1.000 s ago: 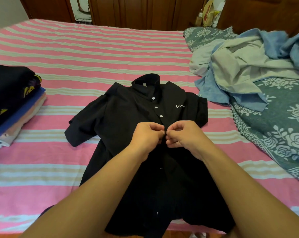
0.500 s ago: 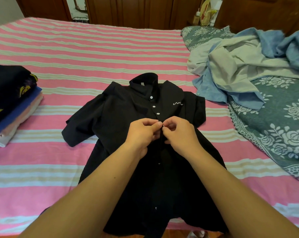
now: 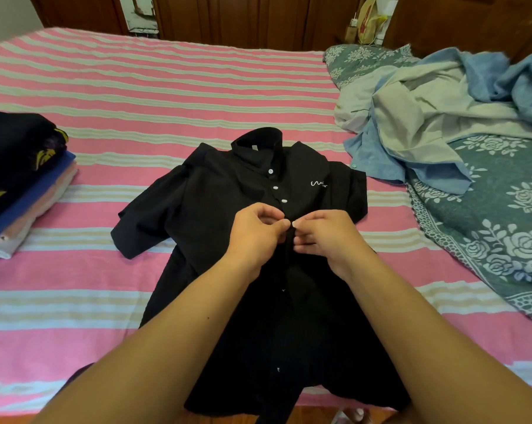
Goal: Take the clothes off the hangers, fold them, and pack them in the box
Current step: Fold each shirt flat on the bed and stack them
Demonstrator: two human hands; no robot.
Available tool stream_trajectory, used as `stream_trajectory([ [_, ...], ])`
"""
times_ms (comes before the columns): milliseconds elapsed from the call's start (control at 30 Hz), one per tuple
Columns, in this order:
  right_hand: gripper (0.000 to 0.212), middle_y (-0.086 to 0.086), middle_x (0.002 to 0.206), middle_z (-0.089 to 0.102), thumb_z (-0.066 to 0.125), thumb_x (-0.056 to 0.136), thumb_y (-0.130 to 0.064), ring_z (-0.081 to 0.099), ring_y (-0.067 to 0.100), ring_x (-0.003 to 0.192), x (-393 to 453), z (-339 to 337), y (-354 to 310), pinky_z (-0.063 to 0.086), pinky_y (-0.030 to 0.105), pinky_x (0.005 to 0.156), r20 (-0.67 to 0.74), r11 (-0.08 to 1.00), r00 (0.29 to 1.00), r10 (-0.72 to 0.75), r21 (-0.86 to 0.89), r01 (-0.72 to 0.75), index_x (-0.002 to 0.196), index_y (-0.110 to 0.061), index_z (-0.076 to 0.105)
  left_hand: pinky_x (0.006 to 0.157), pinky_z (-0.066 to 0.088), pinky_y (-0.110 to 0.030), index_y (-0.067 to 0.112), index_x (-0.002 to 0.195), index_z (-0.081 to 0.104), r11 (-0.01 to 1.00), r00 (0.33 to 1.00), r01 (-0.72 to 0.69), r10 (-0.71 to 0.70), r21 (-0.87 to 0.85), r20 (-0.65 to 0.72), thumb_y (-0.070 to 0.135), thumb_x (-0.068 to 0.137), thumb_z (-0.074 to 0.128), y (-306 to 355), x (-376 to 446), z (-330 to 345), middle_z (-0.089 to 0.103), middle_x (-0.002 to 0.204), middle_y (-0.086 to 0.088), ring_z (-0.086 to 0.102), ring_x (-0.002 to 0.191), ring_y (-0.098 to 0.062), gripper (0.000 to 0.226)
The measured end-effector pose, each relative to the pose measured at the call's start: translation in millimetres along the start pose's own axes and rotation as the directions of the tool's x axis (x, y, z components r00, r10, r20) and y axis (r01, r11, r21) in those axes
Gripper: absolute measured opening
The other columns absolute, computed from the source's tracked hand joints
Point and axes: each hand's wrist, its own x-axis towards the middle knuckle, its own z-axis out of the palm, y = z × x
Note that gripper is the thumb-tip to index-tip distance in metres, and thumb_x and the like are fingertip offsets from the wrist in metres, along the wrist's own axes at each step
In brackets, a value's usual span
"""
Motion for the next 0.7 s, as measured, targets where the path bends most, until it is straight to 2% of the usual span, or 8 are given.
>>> stream_trajectory([
  [133,0.007,0.007,0.071,0.062,0.061,0.093,-0.002,0.060,0.013,0.060,5,-10,-7,0.056,0.025,0.057,0.226,0.876,0.922,0.315,0.304,-0.374,0.093,0.001,0.067,0.072,0.057,-0.031,0.016,0.091,0.060,0.986,0.994,-0.106,0.110,0.132,-0.020,0.010,0.088,0.075,-1,1,5,0.072,0.088,-0.008,0.065,0.073,-0.012,0.017],
  [200,0.007,0.003,0.066,0.060,0.062,0.094,-0.007,0.057,0.009,0.056,8,-10,-2,0.052,0.022,0.053,0.242,0.848,0.903,0.354,0.323,-0.419,0.090,-0.003,0.067,0.066,0.053,-0.025,0.017,0.088,0.059,0.965,0.993,-0.110,0.115,0.239,-0.008,0.015,0.091,0.073,-4,0,7,0.068,0.085,-0.002,0.061,0.071,-0.009,0.014],
  [300,0.017,0.001,0.064,0.059,0.067,0.095,-0.020,0.055,0.011,0.052,10,-4,10,0.054,0.026,0.053,0.036,0.980,0.980,0.198,-0.034,-0.197,0.081,-0.012,0.064,0.070,0.059,-0.028,0.014,0.096,0.060,0.994,0.985,0.100,-0.103,0.032,0.136,0.010,0.098,0.063,-8,-6,7,0.069,0.088,-0.007,0.068,0.072,-0.012,0.006],
  [367,0.024,0.005,0.067,0.064,0.064,0.097,-0.028,0.063,0.018,0.055,8,-4,16,0.061,0.035,0.061,-0.165,0.943,0.986,-0.037,-0.331,-0.020,0.076,-0.016,0.061,0.077,0.062,-0.031,0.017,0.114,0.060,0.966,0.944,0.243,-0.214,-0.090,0.252,0.004,0.099,0.059,-5,-16,4,0.073,0.102,-0.008,0.074,0.088,-0.015,0.020],
  [433,0.022,0.006,0.073,0.067,0.058,0.098,-0.032,0.069,0.021,0.062,-1,-10,20,0.063,0.045,0.069,-0.257,0.933,0.956,-0.139,-0.357,0.039,0.080,-0.019,0.060,0.081,0.063,-0.034,0.023,0.125,0.057,0.974,0.937,0.208,-0.226,0.095,0.268,0.005,0.097,0.061,-6,-25,-3,0.073,0.108,-0.005,0.072,0.097,-0.017,0.034],
  [533,0.018,-0.001,0.082,0.065,0.061,0.093,-0.039,0.065,0.019,0.075,-32,-17,28,0.057,0.040,0.073,-0.185,0.861,0.967,-0.177,-0.505,0.061,0.085,-0.025,0.055,0.077,0.064,-0.042,0.024,0.120,0.057,0.869,0.952,0.103,-0.227,0.483,0.206,0.009,0.099,0.057,-13,-46,-15,0.069,0.104,-0.007,0.072,0.089,-0.021,0.025],
  [633,0.030,-0.009,0.094,0.058,0.068,0.085,-0.048,0.058,0.012,0.082,-67,-12,49,0.043,0.031,0.067,-0.019,0.714,0.993,-0.113,-0.697,0.068,0.095,-0.028,0.048,0.077,0.064,-0.042,0.014,0.130,0.057,0.833,0.881,0.168,-0.367,0.528,0.299,0.013,0.103,0.051,-20,-71,-19,0.071,0.096,-0.015,0.073,0.080,-0.027,0.028],
  [700,0.040,-0.012,0.101,0.049,0.068,0.085,-0.051,0.055,0.011,0.089,-78,-8,62,0.042,0.027,0.067,0.015,0.636,0.988,-0.152,-0.764,0.109,0.108,-0.029,0.044,0.075,0.063,-0.033,0.016,0.142,0.050,0.817,0.849,0.167,-0.403,0.551,0.341,0.018,0.101,0.058,-20,-86,-17,0.073,0.094,-0.013,0.072,0.077,-0.022,0.041],
])
